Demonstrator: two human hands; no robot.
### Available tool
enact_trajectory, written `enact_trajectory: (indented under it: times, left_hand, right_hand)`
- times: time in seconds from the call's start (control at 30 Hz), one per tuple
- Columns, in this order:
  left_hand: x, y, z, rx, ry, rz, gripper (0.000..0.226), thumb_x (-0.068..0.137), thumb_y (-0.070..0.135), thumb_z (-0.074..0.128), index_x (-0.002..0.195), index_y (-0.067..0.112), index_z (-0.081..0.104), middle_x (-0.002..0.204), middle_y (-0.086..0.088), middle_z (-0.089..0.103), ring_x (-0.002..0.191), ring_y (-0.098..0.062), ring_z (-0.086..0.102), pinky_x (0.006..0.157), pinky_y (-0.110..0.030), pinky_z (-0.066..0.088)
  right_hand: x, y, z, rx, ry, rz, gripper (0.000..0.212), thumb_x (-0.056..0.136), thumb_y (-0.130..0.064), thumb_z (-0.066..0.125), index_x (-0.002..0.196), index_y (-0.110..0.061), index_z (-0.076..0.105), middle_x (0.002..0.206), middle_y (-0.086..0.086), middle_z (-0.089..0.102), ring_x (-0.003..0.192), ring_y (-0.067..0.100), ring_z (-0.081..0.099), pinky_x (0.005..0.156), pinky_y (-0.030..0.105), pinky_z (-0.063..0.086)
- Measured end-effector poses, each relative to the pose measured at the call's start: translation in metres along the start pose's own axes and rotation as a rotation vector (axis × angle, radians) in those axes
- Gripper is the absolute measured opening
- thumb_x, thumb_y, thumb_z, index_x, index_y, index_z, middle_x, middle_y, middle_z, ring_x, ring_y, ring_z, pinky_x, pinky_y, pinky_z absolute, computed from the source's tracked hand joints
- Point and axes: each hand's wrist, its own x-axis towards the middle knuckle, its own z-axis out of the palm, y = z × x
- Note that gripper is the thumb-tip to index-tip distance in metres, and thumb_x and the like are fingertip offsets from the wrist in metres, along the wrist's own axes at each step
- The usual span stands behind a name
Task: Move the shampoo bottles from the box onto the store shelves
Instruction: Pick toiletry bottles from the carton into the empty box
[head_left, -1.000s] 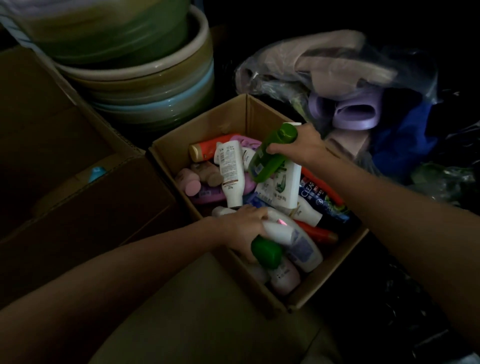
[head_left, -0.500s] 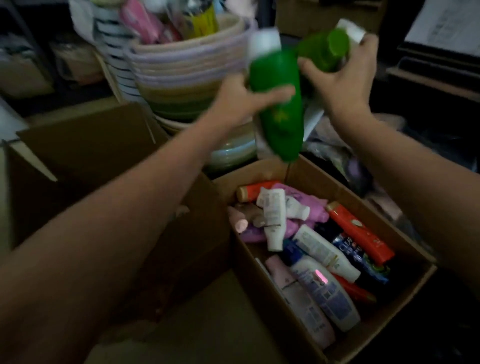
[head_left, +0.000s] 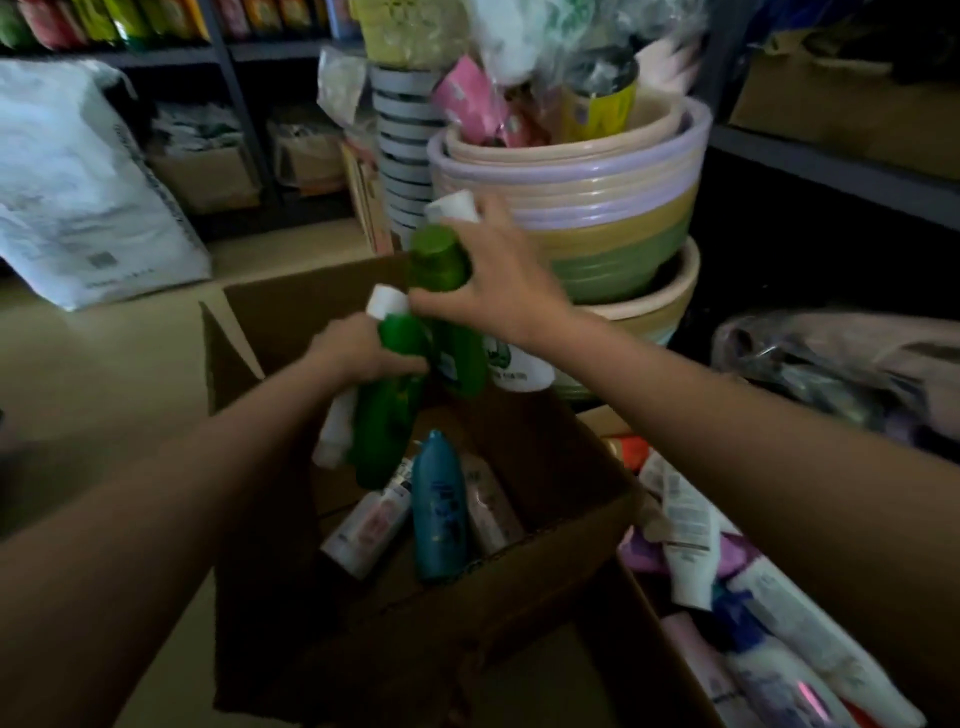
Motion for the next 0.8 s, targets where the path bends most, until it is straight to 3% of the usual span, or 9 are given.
enact_trajectory:
  times: [0.07,0.13,0.23,0.3,0.4,0.53,0.67,0.8]
  left_hand:
    - [0.013,-0.02,0.028,0.112,-0.147,0.005,0.067,0.071,0.05,0.072,0.126,0.016,0.051,0.122,-0.007,0.057,0.109,-0.025,0.055,0.092,-0.036,0.046]
    - [0.03,-0.041,0.059,0.207,-0.291,-0.022,0.084,0.065,0.054,0.074,0.136,0.021,0.044,0.137,-0.006,0.048,0.125,-0.027,0.045,0.106,-0.041,0.037]
    - [0.029,-0.057,0.088,0.32,-0.473,-0.108,0.087,0.071,0.049,0.073,0.143,0.02,0.033,0.144,-0.004,0.04,0.132,-0.025,0.039,0.108,-0.035,0.035]
    - [0.022,-0.058,0.095,0.265,-0.457,-0.217,0.081,0.075,0.044,0.072,0.14,0.014,0.035,0.14,-0.01,0.044,0.125,-0.027,0.046,0.1,-0.034,0.043]
    - [0.019,-0.06,0.107,0.149,-0.454,-0.319,0.073,0.078,0.031,0.073,0.136,0.01,0.036,0.135,-0.014,0.045,0.12,-0.031,0.048,0.097,-0.038,0.047]
    - [0.017,-0.063,0.121,0.206,-0.356,-0.28,0.054,0.079,0.036,0.071,0.124,0.012,0.05,0.113,-0.007,0.055,0.101,-0.02,0.056,0.084,-0.03,0.051]
    - [0.013,-0.062,0.129,0.298,-0.347,-0.224,0.044,0.083,0.033,0.067,0.119,0.012,0.053,0.118,-0.007,0.057,0.105,-0.021,0.056,0.081,-0.028,0.047]
    - [0.012,-0.049,0.118,0.337,-0.286,-0.151,0.035,0.09,0.029,0.058,0.118,0.007,0.054,0.123,-0.012,0.055,0.111,-0.026,0.054,0.084,-0.031,0.044]
  right_hand:
    - [0.007,-0.013,0.018,-0.116,-0.186,-0.145,0.057,0.075,-0.048,0.07,0.122,-0.022,0.055,0.137,0.006,0.032,0.113,0.023,0.049,0.092,0.038,0.047]
    - [0.012,-0.018,0.037,-0.155,-0.311,-0.186,0.061,0.077,-0.049,0.068,0.128,-0.021,0.05,0.137,0.007,0.032,0.107,0.022,0.05,0.086,0.032,0.047]
    - [0.017,-0.005,0.071,-0.076,-0.471,0.035,0.059,0.078,-0.047,0.068,0.125,-0.017,0.049,0.129,0.008,0.036,0.106,0.024,0.05,0.082,0.032,0.047]
    - [0.015,0.014,0.09,-0.065,-0.554,0.218,0.055,0.077,-0.044,0.071,0.118,-0.015,0.05,0.133,0.01,0.036,0.112,0.028,0.049,0.088,0.037,0.049]
    - [-0.001,0.039,0.114,-0.147,-0.722,0.351,0.064,0.076,-0.035,0.074,0.127,-0.011,0.045,0.139,0.013,0.032,0.117,0.031,0.046,0.096,0.039,0.046]
    - [-0.018,0.058,0.138,-0.277,-0.909,0.34,0.068,0.075,-0.029,0.076,0.132,-0.007,0.045,0.144,0.017,0.027,0.12,0.035,0.045,0.096,0.039,0.045]
    - [-0.017,0.061,0.151,-0.281,-0.911,0.334,0.07,0.076,-0.028,0.075,0.135,-0.008,0.043,0.143,0.017,0.028,0.12,0.034,0.045,0.099,0.041,0.045]
    - [-0.018,0.056,0.159,-0.319,-0.937,0.176,0.045,0.089,-0.018,0.061,0.13,-0.006,0.048,0.14,0.018,0.031,0.119,0.036,0.047,0.098,0.042,0.044]
